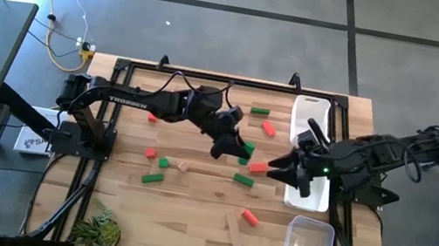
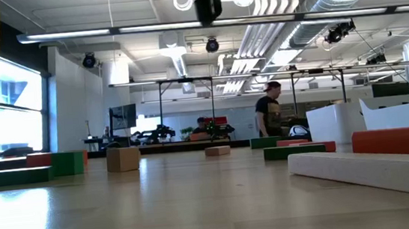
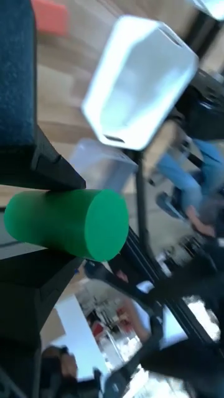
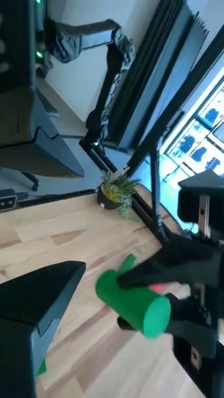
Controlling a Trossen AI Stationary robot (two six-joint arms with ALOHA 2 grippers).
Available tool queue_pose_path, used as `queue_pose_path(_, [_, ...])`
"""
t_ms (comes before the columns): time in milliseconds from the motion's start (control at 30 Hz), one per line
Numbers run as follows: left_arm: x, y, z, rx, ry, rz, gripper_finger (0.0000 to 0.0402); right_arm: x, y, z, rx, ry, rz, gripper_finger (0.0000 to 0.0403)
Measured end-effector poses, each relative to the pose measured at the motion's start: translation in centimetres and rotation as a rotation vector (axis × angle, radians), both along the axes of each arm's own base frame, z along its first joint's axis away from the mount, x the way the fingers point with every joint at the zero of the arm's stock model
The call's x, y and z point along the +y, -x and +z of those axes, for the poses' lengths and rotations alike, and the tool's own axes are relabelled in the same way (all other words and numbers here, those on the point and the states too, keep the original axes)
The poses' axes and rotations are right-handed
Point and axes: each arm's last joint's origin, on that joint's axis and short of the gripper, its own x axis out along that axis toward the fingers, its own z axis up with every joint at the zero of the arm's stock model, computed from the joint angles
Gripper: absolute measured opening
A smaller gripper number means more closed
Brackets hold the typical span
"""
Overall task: Sort & place blocks by color
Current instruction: Put the green block into the transparent bin
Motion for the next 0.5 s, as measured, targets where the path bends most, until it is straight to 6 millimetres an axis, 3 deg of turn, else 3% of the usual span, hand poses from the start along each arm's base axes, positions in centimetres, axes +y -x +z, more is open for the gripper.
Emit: queue_pose_path(500, [-1.6,-0.8,2.3,-0.215,0.019,0.145,0.0105,-0.4,-0.7,-0.3,-0.015,0.158,-0.145,0.0217])
